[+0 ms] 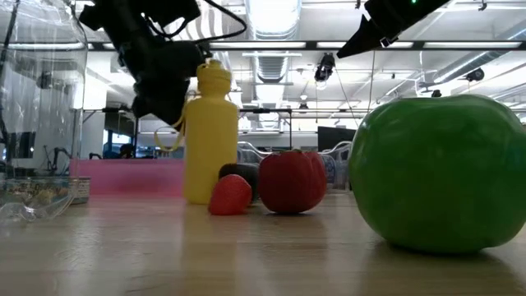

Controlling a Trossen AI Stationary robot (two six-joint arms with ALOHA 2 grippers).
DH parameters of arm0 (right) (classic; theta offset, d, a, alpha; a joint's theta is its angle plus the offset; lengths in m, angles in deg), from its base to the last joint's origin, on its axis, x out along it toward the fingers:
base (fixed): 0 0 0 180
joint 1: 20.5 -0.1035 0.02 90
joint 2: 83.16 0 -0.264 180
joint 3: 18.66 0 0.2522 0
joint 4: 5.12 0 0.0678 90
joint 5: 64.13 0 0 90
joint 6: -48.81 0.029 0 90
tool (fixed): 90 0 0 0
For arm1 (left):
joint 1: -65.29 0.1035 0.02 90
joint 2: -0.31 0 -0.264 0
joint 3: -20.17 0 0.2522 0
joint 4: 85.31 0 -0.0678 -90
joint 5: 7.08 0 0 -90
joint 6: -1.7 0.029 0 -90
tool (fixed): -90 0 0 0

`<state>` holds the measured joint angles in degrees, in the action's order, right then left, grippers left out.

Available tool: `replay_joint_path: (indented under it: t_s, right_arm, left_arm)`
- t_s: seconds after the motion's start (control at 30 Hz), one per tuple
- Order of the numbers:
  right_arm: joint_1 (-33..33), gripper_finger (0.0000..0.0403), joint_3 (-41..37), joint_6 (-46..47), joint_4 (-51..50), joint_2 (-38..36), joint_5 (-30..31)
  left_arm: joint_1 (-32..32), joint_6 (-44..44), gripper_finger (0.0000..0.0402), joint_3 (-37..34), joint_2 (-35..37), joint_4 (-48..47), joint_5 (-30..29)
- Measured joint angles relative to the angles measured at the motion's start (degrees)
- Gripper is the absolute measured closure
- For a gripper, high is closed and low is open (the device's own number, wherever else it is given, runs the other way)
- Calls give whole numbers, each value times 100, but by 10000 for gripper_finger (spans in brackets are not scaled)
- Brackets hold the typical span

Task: Pick & Place Food Item
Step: Put the yellow water bottle into the right transparent bin

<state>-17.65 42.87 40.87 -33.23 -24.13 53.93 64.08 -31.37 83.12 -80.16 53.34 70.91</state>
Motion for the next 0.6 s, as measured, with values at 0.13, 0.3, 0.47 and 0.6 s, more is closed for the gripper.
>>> replay_joint_path:
  t_s: [0.13,0.3,0.47,0.6]
  right_arm:
    - [0,394,0,0,0,-1,0]
    - [2,394,0,0,0,0,0]
    - [1,394,0,0,0,-1,0]
    - [2,394,0,0,5,0,2]
  left_arm:
    - [46,145,401,0,0,137,-1]
    - [61,166,401,0,2,126,-1]
    - [61,178,401,6,6,81,-1]
    - [61,190,401,89,15,-2,-1]
